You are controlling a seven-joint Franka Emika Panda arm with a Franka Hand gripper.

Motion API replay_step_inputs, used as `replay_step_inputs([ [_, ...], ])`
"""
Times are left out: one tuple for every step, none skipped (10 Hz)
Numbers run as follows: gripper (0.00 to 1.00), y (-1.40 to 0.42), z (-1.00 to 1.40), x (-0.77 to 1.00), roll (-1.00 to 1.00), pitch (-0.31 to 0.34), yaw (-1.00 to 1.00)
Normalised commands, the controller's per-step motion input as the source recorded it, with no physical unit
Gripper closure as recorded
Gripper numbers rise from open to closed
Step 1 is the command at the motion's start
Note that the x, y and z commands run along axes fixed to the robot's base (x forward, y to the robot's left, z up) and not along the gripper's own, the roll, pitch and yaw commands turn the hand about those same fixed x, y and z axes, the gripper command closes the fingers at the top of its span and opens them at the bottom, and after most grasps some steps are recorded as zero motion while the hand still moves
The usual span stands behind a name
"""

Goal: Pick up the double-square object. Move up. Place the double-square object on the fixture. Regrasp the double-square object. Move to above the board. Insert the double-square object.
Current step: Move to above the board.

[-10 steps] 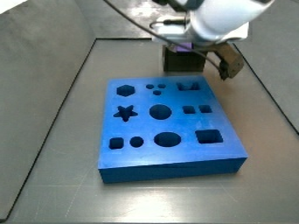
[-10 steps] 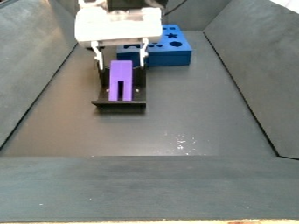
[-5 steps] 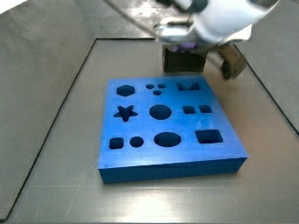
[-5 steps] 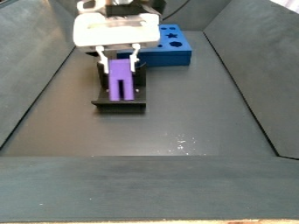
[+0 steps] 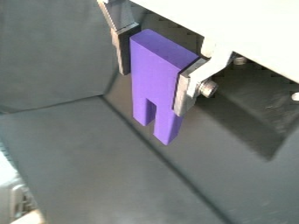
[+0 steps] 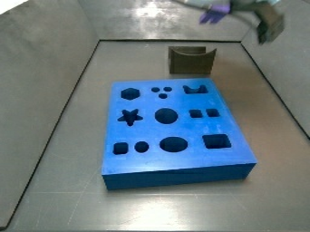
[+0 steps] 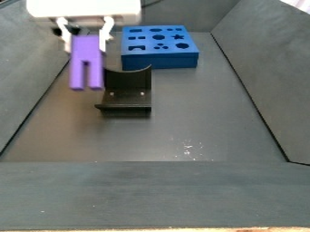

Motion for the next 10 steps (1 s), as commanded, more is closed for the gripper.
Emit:
replay_step_inputs([
  [1.00, 0.31, 1.00, 0.69, 0.06, 0.140, 0.01],
  [1.00, 0.27, 1.00, 0.70, 0.04, 0.161, 0.04],
  [1.00, 0.20, 0.84, 0.61, 0.02, 0.178, 0.07],
  [1.00, 0.12, 0.63, 0.50, 0.01, 0.191, 0.09],
  [1.00, 0.08, 0.50, 0.44, 0.00, 0.196, 0.11],
  [1.00, 0.03, 0.23, 0.32, -0.01, 0.204, 0.14],
  [1.00, 0.01, 0.08, 0.26, 0.00, 0.203, 0.16],
  [1.00, 0.00, 0.05, 0.24, 0.00, 0.204, 0.18],
  [1.00, -0.01, 0.04, 0.24, 0.00, 0.202, 0.19],
  [1.00, -0.01, 0.03, 0.23, 0.00, 0.198, 0.20],
])
